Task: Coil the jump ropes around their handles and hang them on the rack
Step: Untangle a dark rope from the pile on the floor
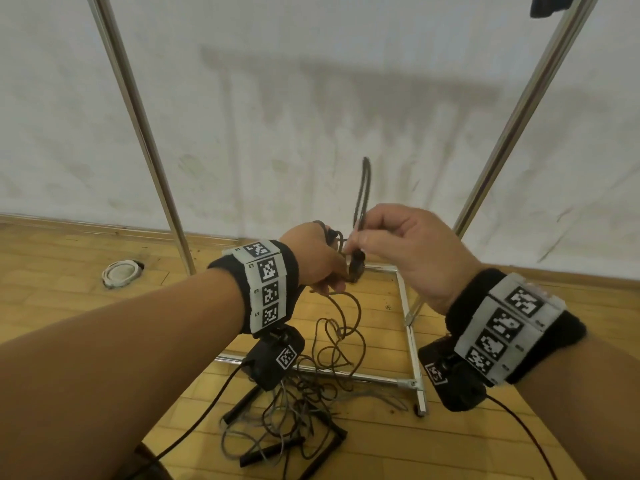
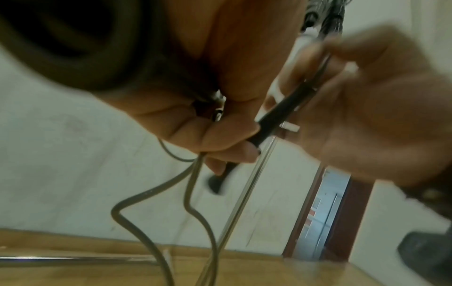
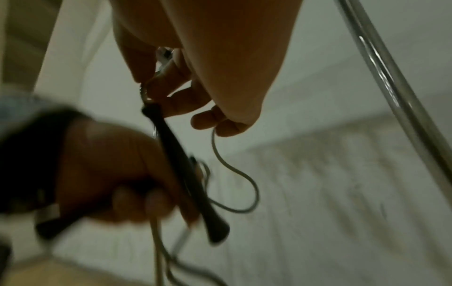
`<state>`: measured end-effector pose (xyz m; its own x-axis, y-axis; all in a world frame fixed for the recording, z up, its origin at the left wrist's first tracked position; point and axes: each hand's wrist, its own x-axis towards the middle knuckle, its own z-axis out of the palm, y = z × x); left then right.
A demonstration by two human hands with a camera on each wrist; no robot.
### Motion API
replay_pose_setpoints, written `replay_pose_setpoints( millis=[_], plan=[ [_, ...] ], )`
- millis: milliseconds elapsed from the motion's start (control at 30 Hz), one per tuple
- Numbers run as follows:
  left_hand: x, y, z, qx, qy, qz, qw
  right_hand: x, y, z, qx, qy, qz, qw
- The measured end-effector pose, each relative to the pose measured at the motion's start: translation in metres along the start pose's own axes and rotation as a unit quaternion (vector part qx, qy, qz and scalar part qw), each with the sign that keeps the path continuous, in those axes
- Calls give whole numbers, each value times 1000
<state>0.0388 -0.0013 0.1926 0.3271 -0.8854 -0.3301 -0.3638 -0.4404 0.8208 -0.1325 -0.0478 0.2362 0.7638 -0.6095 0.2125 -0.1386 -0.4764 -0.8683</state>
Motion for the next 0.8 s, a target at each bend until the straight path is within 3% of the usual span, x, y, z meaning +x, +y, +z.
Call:
replay_pose_setpoints(
  millis=[100,167,200,267,333,400,433,467,633,700,800],
  plan=[
    [1,-9,-2,37,16,-22,999,7,-6,-10,210,40,27,977],
    [2,-11,-5,59,36,-19,997,10,6,-23,254,114,76,958],
    [2,-12,-7,68,45,-18,997,12,17,-31,177,162,103,965],
    [1,-12,-11,88,46,-15,995,11,45,-52,-96,206,156,961],
    [-1,-13,-16,119,25,1,993,9,71,-72,-334,151,215,905],
    [-3,-14,-18,148,-13,17,989,5,87,-82,-447,57,274,850],
    [-3,-14,-18,157,-29,24,987,3,90,-82,-468,24,285,837],
    [-3,-14,-18,161,-39,32,986,2,92,-79,-463,1,281,841],
    [-3,-11,-4,125,-74,86,986,1,69,-38,-242,-132,174,945],
    [-3,-8,1,107,-71,94,987,1,61,-24,-170,-152,171,958],
    [-6,-3,5,108,-43,111,987,-4,57,-11,-206,-153,161,953]
  ],
)
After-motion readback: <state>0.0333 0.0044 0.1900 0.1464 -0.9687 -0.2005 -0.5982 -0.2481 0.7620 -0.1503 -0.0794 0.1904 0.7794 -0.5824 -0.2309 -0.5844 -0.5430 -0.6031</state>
